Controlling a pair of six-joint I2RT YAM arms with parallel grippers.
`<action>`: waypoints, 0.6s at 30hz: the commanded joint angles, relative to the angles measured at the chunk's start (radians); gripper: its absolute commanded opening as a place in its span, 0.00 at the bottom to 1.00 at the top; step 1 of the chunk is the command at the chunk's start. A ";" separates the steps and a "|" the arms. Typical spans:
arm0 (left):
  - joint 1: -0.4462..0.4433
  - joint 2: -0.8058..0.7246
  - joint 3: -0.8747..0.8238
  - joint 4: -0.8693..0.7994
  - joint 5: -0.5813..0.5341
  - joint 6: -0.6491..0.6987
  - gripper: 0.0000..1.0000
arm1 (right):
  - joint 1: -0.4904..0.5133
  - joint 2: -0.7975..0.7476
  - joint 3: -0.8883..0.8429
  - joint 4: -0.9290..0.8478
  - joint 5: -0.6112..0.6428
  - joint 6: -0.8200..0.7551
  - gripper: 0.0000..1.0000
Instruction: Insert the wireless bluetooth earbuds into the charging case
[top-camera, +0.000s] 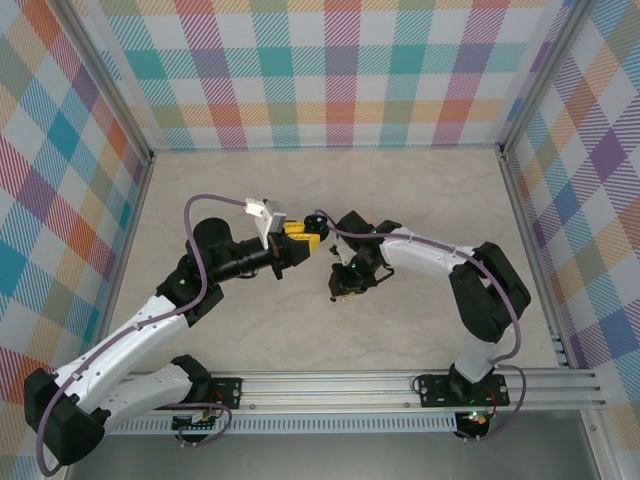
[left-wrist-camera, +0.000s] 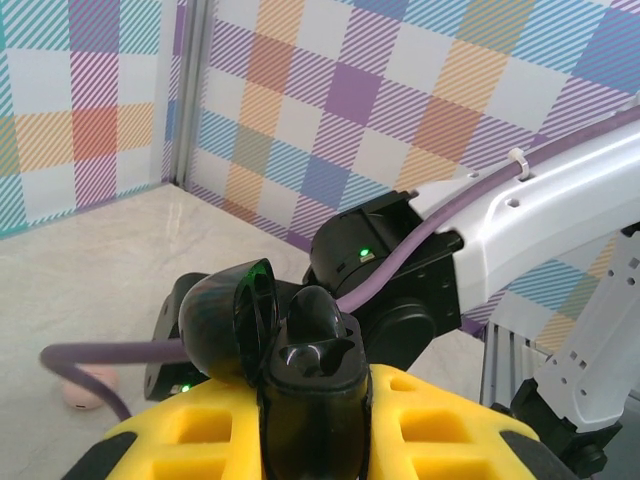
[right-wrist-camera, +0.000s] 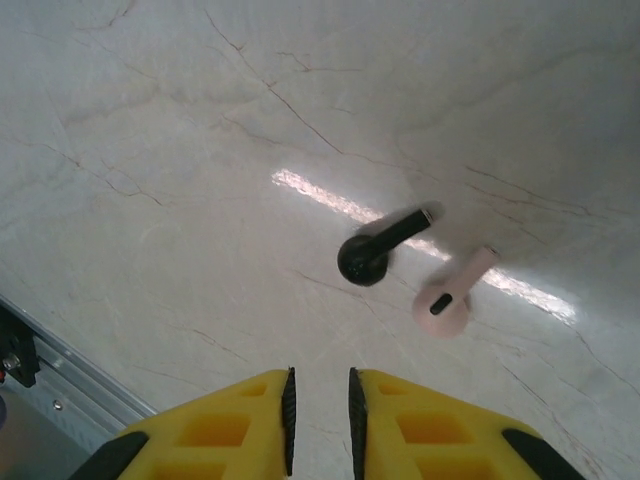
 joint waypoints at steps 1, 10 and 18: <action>-0.012 -0.014 -0.005 0.001 -0.006 0.020 0.19 | 0.020 0.033 0.043 -0.016 0.026 0.021 0.23; -0.012 -0.012 -0.011 0.005 -0.007 0.019 0.19 | 0.050 0.111 0.100 -0.050 0.094 0.044 0.17; -0.012 -0.015 -0.016 0.002 -0.011 0.020 0.19 | 0.068 0.151 0.136 -0.097 0.173 0.061 0.14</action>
